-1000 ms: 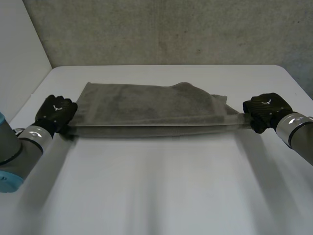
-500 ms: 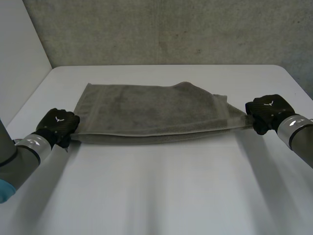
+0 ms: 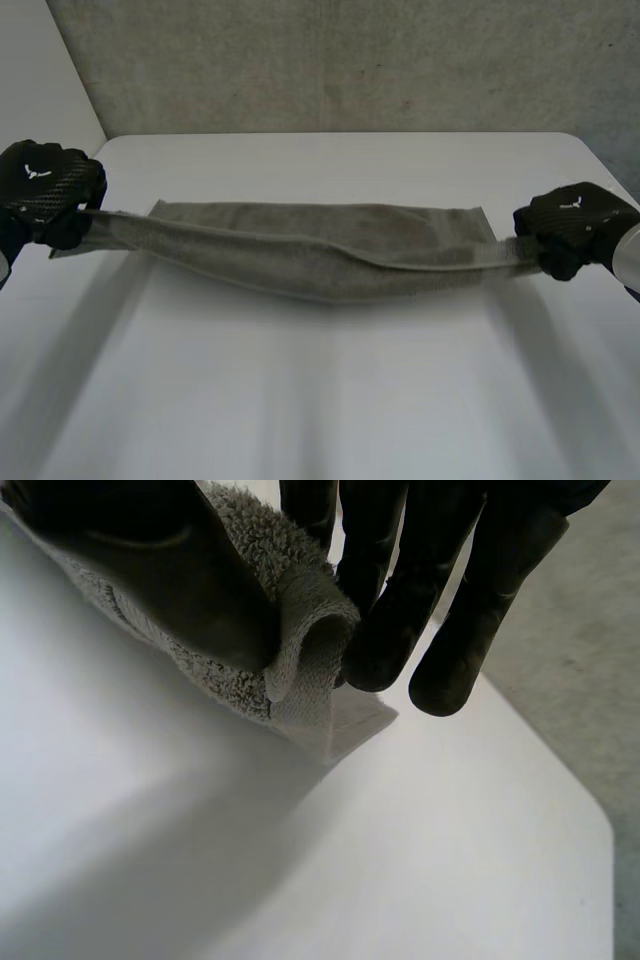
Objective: Fold the towel.
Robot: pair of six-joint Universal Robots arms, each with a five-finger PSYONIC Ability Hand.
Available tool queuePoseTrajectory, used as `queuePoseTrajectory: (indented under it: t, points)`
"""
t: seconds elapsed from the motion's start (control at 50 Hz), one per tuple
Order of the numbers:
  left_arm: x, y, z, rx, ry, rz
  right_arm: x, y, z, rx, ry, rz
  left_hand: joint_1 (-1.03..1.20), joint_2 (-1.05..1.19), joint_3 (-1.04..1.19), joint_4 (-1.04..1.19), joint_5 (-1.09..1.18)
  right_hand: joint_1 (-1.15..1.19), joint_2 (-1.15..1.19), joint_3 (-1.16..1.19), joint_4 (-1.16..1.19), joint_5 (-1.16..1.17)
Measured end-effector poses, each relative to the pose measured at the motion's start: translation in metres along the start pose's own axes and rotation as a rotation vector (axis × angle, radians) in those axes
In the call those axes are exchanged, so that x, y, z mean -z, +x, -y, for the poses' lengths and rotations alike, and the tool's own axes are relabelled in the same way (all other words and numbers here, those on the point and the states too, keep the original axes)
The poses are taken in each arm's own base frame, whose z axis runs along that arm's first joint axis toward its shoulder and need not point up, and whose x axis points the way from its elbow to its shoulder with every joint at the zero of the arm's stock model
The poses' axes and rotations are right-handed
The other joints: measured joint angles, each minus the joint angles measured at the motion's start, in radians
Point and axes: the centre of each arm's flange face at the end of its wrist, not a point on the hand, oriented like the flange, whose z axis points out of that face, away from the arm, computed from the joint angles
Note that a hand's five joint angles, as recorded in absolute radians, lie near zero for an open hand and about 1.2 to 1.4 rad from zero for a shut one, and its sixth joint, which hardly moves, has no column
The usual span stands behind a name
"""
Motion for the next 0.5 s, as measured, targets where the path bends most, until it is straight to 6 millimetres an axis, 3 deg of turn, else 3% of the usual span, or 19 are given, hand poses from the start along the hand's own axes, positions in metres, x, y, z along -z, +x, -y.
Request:
queuePoseTrajectory:
  t: [0.16, 0.3, 0.38, 0.5]
  points:
    - [0.017, 0.009, 0.003, 0.04, 0.024, -0.023, 0.021, -0.001, -0.007, 0.072, -0.116, 0.086, 0.0, 0.0, 0.0, 0.0, 0.0, 0.0, 0.0, 0.0, 0.0, 0.0]
    - [0.014, 0.004, -0.006, 0.053, 0.016, -0.025, 0.022, 0.006, -0.003, 0.104, -0.112, 0.093, 0.0, 0.0, 0.0, 0.0, 0.0, 0.0, 0.0, 0.0, 0.0, 0.0]
    - [-0.001, -0.003, -0.017, 0.055, 0.014, -0.022, 0.011, 0.014, 0.0, 0.091, -0.076, 0.06, 0.0, 0.0, 0.0, 0.0, 0.0, 0.0, 0.0, 0.0, 0.0, 0.0]
    - [-0.037, -0.006, -0.039, 0.061, 0.012, -0.05, -0.022, 0.026, -0.001, 0.042, -0.045, 0.01, 0.0, 0.0, 0.0, 0.0, 0.0, 0.0, 0.0, 0.0, 0.0, 0.0]
